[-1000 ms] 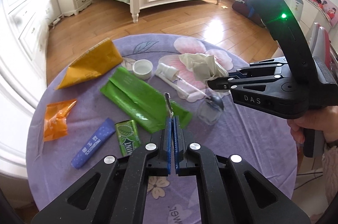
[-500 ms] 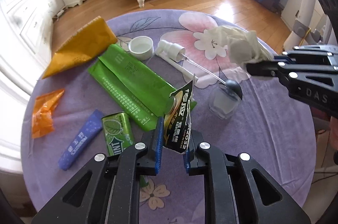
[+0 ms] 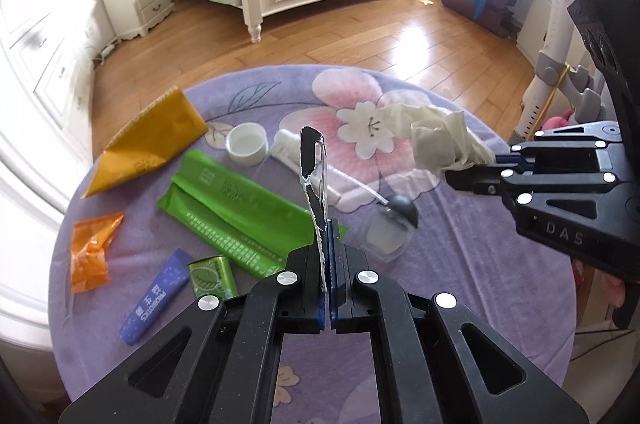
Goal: Collect trash
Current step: 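Carry the card packet and white tissue over the black bin, then open both grippers to drop the packet and tissue into the bin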
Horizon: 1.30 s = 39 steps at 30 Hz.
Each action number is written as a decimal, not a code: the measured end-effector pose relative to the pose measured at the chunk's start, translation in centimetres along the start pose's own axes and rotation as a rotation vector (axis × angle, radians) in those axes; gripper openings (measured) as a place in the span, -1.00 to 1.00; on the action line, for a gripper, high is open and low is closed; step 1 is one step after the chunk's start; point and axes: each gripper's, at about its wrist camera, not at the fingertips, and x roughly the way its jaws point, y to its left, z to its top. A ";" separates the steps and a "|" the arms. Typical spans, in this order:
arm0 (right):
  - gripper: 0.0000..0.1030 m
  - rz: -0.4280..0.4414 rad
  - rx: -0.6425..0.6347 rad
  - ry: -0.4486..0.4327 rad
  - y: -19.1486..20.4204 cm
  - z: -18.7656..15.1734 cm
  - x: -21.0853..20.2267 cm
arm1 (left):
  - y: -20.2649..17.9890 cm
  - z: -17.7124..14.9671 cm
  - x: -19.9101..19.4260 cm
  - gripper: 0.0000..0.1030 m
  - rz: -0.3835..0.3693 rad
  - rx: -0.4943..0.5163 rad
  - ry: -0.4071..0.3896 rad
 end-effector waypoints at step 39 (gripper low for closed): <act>-0.89 -0.365 0.319 -0.068 -18.9 -15.5 -10.3 | -30.3 5.1 2.3 -0.96 -0.199 0.367 -0.048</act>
